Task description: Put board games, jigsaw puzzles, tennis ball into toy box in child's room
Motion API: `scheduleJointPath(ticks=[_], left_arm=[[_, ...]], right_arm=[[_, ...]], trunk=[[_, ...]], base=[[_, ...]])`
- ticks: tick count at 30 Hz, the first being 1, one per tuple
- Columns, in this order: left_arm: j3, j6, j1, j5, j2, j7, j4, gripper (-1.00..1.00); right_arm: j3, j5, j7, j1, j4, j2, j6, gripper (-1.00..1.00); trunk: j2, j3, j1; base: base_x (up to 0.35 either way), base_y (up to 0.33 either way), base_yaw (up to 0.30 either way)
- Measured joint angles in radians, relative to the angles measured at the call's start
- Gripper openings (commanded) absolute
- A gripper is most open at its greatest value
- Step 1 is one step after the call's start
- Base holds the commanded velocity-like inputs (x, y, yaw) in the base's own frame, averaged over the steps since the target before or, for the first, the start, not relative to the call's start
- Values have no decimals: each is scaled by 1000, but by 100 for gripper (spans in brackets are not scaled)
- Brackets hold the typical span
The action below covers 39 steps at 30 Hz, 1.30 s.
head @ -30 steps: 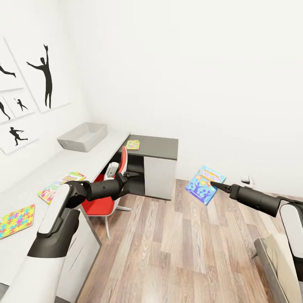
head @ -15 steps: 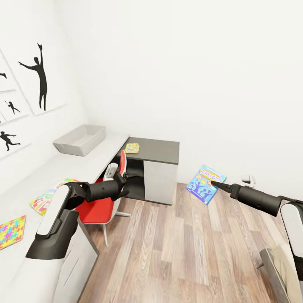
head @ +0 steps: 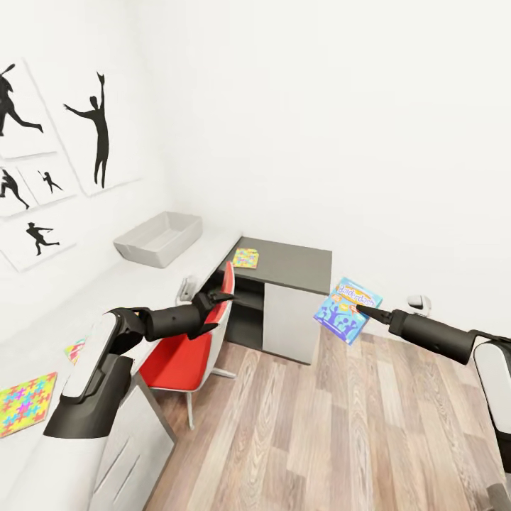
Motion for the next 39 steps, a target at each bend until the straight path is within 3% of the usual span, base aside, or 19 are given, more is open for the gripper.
scheduleJointPath(ticks=[13, 30, 39], left_arm=[[-3, -2, -1, -1, -2, -1, 0, 100], [-4, -2, -1, -3, -1, -1, 1, 100], [-4, -1, -1, -41, -6, -1, 1, 100]], right_arm=[[0, -2, 0, 0, -2, -1, 0, -100], [0, -4, 0, 0, -2, 0, 1, -100], [0, -2, 0, 0, -2, 0, 1, -100]], trunk=[[0, 0, 0], [0, 0, 0], [0, 0, 0]], base=[[36, -40, 299], [48, -262, 300], [113, -298, 300]])
